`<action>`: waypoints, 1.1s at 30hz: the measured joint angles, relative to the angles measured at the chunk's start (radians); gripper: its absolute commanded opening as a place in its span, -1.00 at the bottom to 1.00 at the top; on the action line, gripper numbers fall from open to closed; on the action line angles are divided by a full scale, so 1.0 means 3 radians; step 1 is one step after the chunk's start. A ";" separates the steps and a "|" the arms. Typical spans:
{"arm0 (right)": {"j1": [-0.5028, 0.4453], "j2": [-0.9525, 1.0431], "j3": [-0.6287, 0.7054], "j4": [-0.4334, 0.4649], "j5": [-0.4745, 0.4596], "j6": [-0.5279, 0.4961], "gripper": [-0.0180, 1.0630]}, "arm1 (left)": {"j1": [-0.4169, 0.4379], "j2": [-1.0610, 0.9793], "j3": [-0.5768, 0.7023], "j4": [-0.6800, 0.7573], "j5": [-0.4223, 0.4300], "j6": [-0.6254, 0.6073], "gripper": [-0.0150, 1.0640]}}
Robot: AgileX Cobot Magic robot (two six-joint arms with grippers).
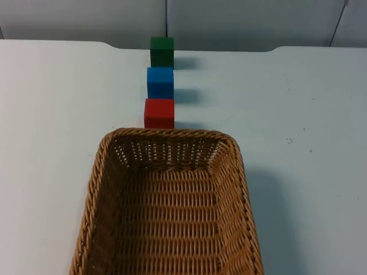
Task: Pick up the basket with the left hand and place the blue cube into the basket with the right hand.
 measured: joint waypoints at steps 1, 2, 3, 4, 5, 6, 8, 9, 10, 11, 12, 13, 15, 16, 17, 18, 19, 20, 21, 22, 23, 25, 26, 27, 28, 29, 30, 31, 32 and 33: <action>0.0000 0.0000 0.0000 0.0000 0.0000 0.0000 0.96 | 0.0000 0.0000 0.0000 0.0000 0.0000 0.0000 0.98; 0.0000 0.0000 0.0000 0.0000 0.0000 0.0000 0.96 | 0.0000 0.0000 0.0000 0.0000 0.0000 0.0000 0.98; 0.0000 0.0000 0.0000 0.0000 0.0000 0.0000 0.96 | 0.0000 0.0000 0.0000 -0.0013 0.0000 0.0000 0.98; 0.0000 0.0000 0.0000 0.0000 0.0000 0.0000 0.96 | 0.0000 0.0000 0.0000 -0.0030 0.0000 0.0000 0.97; 0.0000 0.0000 0.0000 0.0000 0.0000 0.0000 0.96 | 0.0000 0.0000 0.0000 -0.0061 0.0000 0.0000 0.97; 0.0000 0.0000 0.0000 0.0000 0.0000 0.0000 0.96 | 0.0000 0.0040 0.0000 -0.0115 0.0000 0.0000 0.97; 0.0000 0.0000 0.0000 0.0000 0.0000 0.0000 0.96 | 0.0000 0.0085 0.0000 -0.0145 0.0000 0.0000 0.97; 0.0000 0.0000 0.0000 0.0000 0.0000 0.0000 0.96 | 0.0000 0.0131 0.0000 -0.0160 0.0000 0.0000 0.97; 0.0000 0.0000 0.0000 0.0000 0.0000 0.0000 0.96 | 0.0000 0.0186 0.0000 -0.0168 0.0000 0.0000 0.97; 0.0000 0.0000 0.0000 0.0000 0.0000 0.0000 0.96 | 0.0000 0.0186 0.0000 -0.0168 0.0000 0.0000 0.97; 0.0000 0.0000 0.0000 0.0000 0.0000 0.0000 0.96 | 0.0000 0.0238 0.0000 -0.0173 0.0000 0.0000 0.97; 0.0000 0.0000 0.0000 0.0000 0.0000 0.0000 0.96 | 0.0000 0.0281 0.0000 -0.0180 0.0000 0.0000 0.97; 0.0000 0.0000 0.0000 0.0000 0.0000 0.0000 0.96 | 0.0000 0.0411 0.0000 -0.0180 0.0000 0.0000 0.97; 0.0000 0.0000 0.0000 0.0000 0.0000 0.0000 0.96 | 0.0000 0.0411 0.0000 -0.0180 0.0000 0.0000 0.96; 0.0000 0.0000 0.0000 0.0000 0.0000 0.0000 0.96 | 0.0000 0.0456 0.0000 -0.0180 0.0000 0.0000 0.96; 0.0000 0.0000 0.0000 0.0000 0.0000 0.0000 0.96 | 0.0000 0.0508 0.0000 -0.0180 0.0000 0.0000 0.96; 0.0000 0.0000 0.0000 0.0000 0.0000 0.0000 0.96 | 0.0000 0.0556 0.0000 -0.0187 -0.0010 0.0000 0.96; 0.0000 0.0000 0.0000 0.0000 0.0000 0.0000 0.96 | 0.0000 0.0603 -0.0028 -0.0187 -0.0019 0.0000 0.96; 0.0000 0.0000 0.0000 0.0000 0.0000 0.0000 0.96 | 0.0000 0.0603 -0.0028 -0.0187 -0.0019 0.0000 0.96; 0.0000 0.0000 0.0000 0.0000 0.0000 0.0000 0.96 | 0.0000 0.0642 -0.0058 -0.0195 -0.0061 0.0000 0.96; 0.0000 0.0000 0.0000 0.0000 0.0000 0.0000 0.96 | 0.0000 0.0686 -0.0100 -0.0203 -0.0117 0.0000 0.96; 0.0000 0.0000 0.0000 0.0000 0.0000 0.0000 0.96 | 0.0000 0.0775 -0.0179 -0.0218 -0.0220 0.0000 0.96; 0.0000 0.0000 0.0000 0.0000 0.0000 0.0000 0.96 | 0.0000 0.0830 -0.0217 -0.0221 -0.0275 0.0000 0.96; 0.0000 0.0000 0.0000 0.0000 0.0000 0.0000 0.96 | 0.0000 0.0830 -0.0217 -0.0221 -0.0275 0.0000 0.96; 0.0000 0.0000 0.0000 0.0000 0.0000 0.0000 0.96 | 0.0000 0.0890 -0.0252 -0.0226 -0.0323 0.0027 0.96; 0.0000 0.0000 0.0000 0.0000 0.0000 0.0000 0.96 | 0.0000 0.0989 -0.0296 -0.0229 -0.0377 0.0081 0.96; 0.0000 0.0000 0.0000 0.0000 0.0000 0.0000 0.96 | 0.0000 0.1050 -0.0328 -0.0241 -0.0408 0.0102 0.96; 0.0000 0.0000 0.0000 0.0000 0.0000 0.0000 0.96 | 0.0000 0.1050 -0.0328 -0.0241 -0.0408 0.0102 0.96; 0.0000 0.0000 0.0000 0.0000 0.0000 0.0000 0.96 | 0.0000 0.1123 -0.0355 -0.0247 -0.0453 0.0114 0.96; 0.0000 0.0000 0.0000 0.0000 0.0000 0.0000 0.96 | 0.0000 0.1199 -0.0377 -0.0262 -0.0483 0.0134 0.96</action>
